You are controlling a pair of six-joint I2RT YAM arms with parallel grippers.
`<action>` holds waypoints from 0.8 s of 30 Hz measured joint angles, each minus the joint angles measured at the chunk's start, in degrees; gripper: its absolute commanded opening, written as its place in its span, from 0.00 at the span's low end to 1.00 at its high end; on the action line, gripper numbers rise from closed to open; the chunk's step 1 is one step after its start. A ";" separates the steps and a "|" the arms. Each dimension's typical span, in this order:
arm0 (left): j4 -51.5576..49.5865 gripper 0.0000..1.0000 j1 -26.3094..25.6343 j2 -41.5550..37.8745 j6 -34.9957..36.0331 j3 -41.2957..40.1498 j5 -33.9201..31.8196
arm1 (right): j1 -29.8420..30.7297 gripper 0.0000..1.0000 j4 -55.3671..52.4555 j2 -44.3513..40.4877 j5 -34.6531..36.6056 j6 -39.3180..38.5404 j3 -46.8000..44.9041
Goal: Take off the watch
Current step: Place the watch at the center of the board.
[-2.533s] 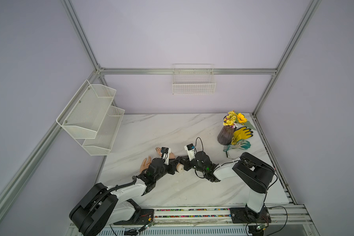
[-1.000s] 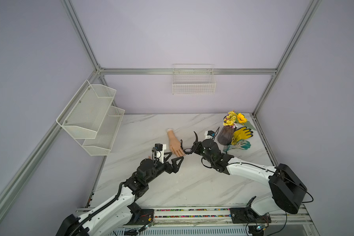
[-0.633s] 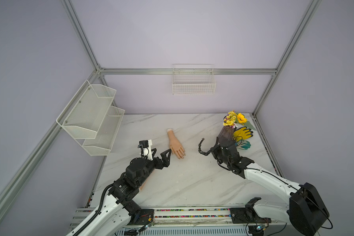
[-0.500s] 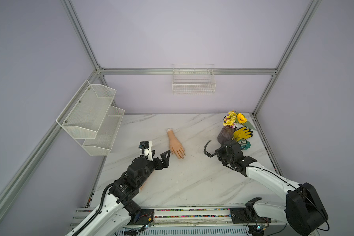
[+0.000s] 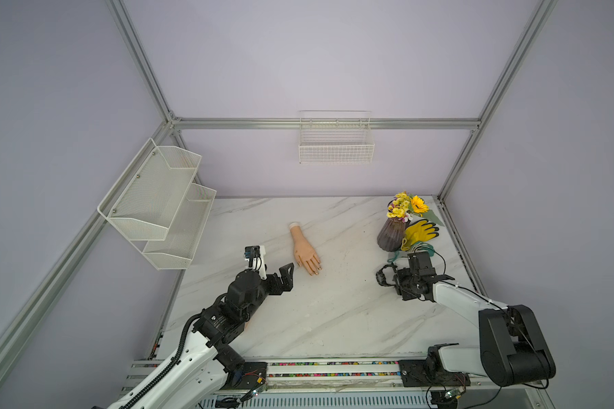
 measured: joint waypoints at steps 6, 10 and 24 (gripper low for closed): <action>-0.15 1.00 0.00 2.32 0.52 0.11 -2.34 | -0.26 0.53 -1.16 -9.62 4.87 -6.88 5.62; 0.22 1.00 0.00 2.67 3.89 0.42 -7.89 | -0.26 0.54 0.31 -17.79 13.46 -15.06 9.27; 28.11 1.00 0.94 0.17 28.65 -15.26 -31.87 | -0.42 0.97 58.99 -41.55 33.55 -62.14 -22.93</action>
